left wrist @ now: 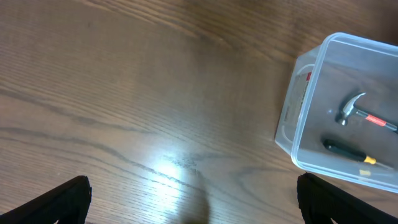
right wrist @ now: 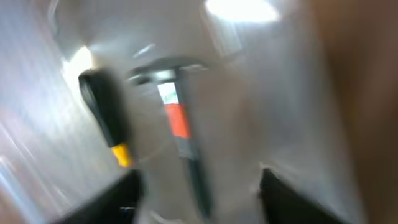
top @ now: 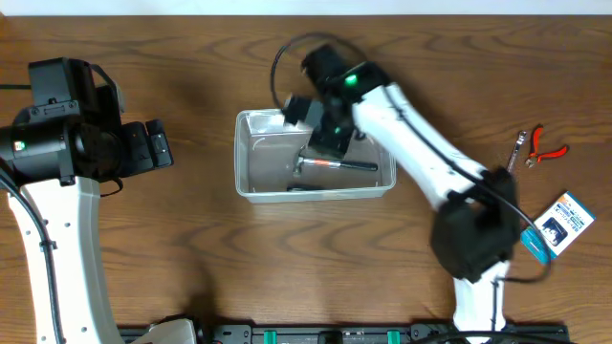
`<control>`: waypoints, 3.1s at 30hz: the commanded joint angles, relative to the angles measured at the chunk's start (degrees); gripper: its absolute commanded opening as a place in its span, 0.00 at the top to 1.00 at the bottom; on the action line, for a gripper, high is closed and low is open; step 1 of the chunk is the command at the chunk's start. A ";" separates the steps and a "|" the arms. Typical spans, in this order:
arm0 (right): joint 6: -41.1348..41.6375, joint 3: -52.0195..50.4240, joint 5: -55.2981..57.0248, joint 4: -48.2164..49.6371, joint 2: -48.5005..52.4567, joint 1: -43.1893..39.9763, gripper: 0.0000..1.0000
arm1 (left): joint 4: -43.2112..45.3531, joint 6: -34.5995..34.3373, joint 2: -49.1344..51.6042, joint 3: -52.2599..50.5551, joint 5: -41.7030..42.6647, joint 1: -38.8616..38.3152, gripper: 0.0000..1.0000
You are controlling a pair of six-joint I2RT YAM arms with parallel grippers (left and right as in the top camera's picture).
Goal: Pack container
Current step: 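Carry the screwdriver with the right gripper and drop it into the container, then move the right gripper to the silver wrench and grasp it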
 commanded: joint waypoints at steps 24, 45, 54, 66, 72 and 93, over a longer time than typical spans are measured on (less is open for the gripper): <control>56.02 -16.72 11.72 -2.91 -12.66 -48.96 0.01 | -0.11 0.57 0.11 -0.07 -0.68 0.02 0.02; 47.78 -19.78 6.19 5.20 5.33 -49.31 0.01 | -0.13 0.57 0.11 -0.07 -0.68 0.02 0.02; 47.78 -20.61 6.16 6.82 5.42 -49.44 0.03 | -0.15 0.57 0.11 -0.07 -0.68 0.02 0.02; 47.80 -26.60 6.19 10.47 5.42 -49.70 0.02 | -0.13 0.57 0.11 -0.07 -0.70 0.02 0.02; 47.78 -26.88 6.16 10.16 5.42 -49.70 0.12 | -0.13 0.59 0.11 -0.07 -0.70 0.02 0.02; 47.78 -26.88 6.16 9.11 5.42 -49.70 0.64 | -0.15 0.59 0.11 -0.07 -0.68 0.02 0.02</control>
